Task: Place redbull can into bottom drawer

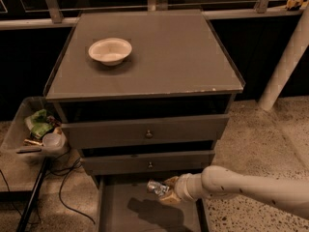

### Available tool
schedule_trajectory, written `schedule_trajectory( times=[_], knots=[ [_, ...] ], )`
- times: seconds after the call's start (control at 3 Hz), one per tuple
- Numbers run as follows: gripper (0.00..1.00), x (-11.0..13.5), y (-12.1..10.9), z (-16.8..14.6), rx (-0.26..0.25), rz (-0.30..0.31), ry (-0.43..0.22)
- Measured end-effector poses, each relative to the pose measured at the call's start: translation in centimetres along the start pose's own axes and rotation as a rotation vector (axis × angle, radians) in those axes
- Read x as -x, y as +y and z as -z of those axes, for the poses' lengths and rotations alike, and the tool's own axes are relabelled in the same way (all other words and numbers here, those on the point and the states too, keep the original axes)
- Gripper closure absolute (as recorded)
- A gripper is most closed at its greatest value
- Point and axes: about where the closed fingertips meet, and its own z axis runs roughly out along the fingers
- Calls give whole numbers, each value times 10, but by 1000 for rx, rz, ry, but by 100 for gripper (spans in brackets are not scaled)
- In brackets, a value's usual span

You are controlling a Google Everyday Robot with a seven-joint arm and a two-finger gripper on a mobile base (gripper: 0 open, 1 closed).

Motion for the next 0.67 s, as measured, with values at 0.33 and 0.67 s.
schedule_trajectory(
  times=[0.33, 0.67],
  knots=[
    [100, -26, -10, -26, -15, -8, -19],
    [100, -53, -22, -45, -19, -20, -40]
  ],
)
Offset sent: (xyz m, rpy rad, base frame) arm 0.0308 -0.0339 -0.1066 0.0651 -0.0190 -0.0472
